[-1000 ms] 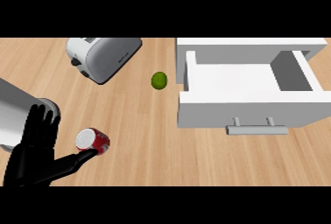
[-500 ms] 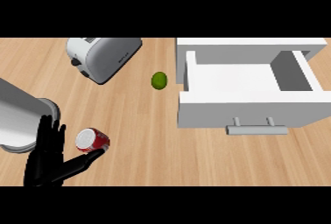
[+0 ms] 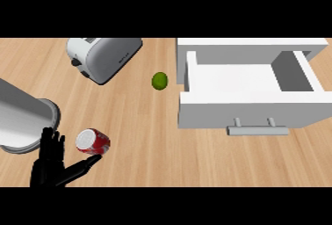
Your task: Pick up the can, place it into the drawer and close the drawer
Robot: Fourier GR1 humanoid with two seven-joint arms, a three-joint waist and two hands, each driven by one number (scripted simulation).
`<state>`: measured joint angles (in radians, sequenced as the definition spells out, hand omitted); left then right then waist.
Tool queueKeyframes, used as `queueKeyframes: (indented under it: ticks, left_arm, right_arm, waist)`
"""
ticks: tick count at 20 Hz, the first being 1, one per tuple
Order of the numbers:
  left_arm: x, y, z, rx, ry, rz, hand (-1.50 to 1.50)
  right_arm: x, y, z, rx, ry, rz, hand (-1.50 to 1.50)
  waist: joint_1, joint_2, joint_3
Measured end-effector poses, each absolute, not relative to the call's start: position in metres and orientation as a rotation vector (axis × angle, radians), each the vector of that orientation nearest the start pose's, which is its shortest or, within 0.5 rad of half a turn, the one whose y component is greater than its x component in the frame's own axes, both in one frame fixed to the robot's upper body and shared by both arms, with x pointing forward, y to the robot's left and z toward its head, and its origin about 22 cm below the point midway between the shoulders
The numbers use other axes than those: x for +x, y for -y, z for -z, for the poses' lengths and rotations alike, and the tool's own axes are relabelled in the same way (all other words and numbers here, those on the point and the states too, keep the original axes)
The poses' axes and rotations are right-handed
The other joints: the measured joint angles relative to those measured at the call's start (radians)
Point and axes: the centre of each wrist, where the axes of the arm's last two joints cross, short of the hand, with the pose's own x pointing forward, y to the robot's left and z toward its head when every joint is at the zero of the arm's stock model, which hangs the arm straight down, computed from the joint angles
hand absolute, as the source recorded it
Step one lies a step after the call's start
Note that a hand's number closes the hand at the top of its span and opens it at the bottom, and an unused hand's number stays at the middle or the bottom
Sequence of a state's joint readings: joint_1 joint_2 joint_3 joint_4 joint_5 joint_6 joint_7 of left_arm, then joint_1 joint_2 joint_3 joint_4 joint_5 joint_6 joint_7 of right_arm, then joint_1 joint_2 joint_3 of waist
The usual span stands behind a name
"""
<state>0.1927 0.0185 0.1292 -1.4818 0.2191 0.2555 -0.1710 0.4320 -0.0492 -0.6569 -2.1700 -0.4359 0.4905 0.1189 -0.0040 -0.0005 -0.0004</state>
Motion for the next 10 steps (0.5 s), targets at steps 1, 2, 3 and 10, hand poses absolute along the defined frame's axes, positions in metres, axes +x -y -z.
queueKeyframes:
  ticks: [1, 2, 3, 10]
  left_arm:
    - [0.181, -0.279, 0.065, 0.291, 1.431, -0.486, -1.50]
    - [0.182, -0.285, 0.070, 0.288, 1.428, -0.486, -1.50]
    - [0.180, -0.283, 0.076, 0.284, 1.426, -0.482, -1.50]
    - [0.182, -0.281, 0.103, 0.252, 1.398, -0.505, -1.50]
  right_arm:
    - [0.075, 0.379, -0.097, -0.201, 1.780, 0.094, -1.50]
    - [0.074, 0.378, -0.096, -0.202, 1.779, 0.099, -1.50]
    - [0.071, 0.377, -0.096, -0.202, 1.778, 0.097, -1.50]
    - [0.071, 0.382, -0.099, -0.207, 1.780, 0.095, -1.50]
  waist:
    - [0.000, 0.000, 0.000]
    - [0.000, 0.000, 0.000]
    - [-0.001, 0.000, 0.000]
    - [-0.001, 0.000, 0.000]
